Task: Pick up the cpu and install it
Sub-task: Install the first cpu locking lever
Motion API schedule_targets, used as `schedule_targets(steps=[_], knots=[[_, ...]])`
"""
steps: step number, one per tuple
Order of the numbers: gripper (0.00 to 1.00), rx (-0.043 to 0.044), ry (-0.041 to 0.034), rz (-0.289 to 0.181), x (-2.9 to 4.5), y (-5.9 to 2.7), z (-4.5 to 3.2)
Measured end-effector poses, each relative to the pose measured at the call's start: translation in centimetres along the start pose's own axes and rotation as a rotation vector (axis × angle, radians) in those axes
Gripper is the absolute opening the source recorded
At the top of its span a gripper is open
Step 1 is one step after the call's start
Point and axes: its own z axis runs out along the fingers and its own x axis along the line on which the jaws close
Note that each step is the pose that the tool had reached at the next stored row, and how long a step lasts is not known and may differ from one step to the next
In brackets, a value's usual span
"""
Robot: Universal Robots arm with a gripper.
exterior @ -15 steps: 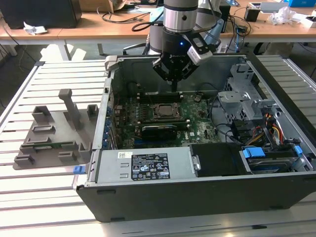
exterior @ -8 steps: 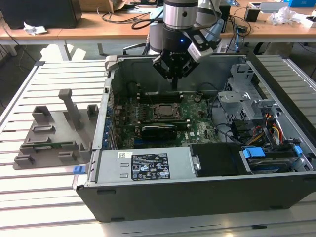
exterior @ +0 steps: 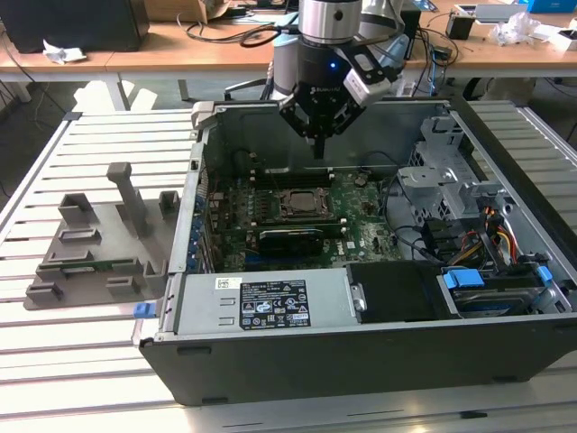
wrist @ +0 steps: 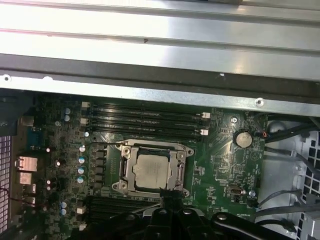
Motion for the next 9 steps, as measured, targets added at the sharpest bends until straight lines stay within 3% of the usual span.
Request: schedule_targets(steps=[9], knots=[[0.11,0.0,0.0,0.0,0.02,-0.05,-1.04]])
